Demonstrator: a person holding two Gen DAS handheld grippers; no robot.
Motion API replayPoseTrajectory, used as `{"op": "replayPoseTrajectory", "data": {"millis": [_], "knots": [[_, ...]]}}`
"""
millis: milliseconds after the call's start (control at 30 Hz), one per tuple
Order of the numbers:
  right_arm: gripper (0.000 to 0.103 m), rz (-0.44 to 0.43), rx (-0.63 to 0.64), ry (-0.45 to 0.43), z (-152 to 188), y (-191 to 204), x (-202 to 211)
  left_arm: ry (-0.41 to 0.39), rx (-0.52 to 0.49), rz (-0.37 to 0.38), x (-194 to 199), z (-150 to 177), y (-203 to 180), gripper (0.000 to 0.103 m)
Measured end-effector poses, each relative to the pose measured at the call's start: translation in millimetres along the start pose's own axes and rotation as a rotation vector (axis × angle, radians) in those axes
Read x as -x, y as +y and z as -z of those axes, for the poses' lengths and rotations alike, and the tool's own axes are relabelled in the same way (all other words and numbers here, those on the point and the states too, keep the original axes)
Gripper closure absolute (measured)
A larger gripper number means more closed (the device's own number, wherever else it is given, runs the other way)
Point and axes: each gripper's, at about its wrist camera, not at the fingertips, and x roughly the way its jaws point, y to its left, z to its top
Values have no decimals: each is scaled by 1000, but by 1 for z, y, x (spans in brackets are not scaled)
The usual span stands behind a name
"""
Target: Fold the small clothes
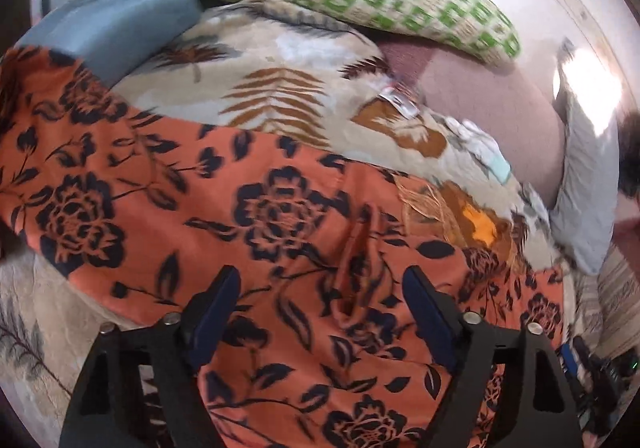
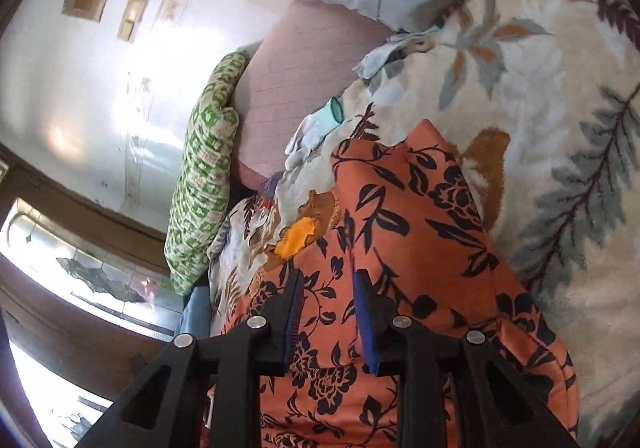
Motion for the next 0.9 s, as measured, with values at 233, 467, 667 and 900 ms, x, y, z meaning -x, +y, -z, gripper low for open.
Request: {"op": "replayPoseTrajectory", "data": {"millis": [233,467,667,900], "knots": [[74,39,46,-41,-10,-3,20,78,-101,-85,-37,12,-30,75],[74,48,-58,-117,-23,-35,40,-29,-107,-42,-13,16,-37,99],[74,42,-80,-113,-28,-40,33,-194,-52,-48,38,6,-12,99],[74,59,-13,18,-19,-27,-6,-60,-112,-182,10,14,-10,98]]}}
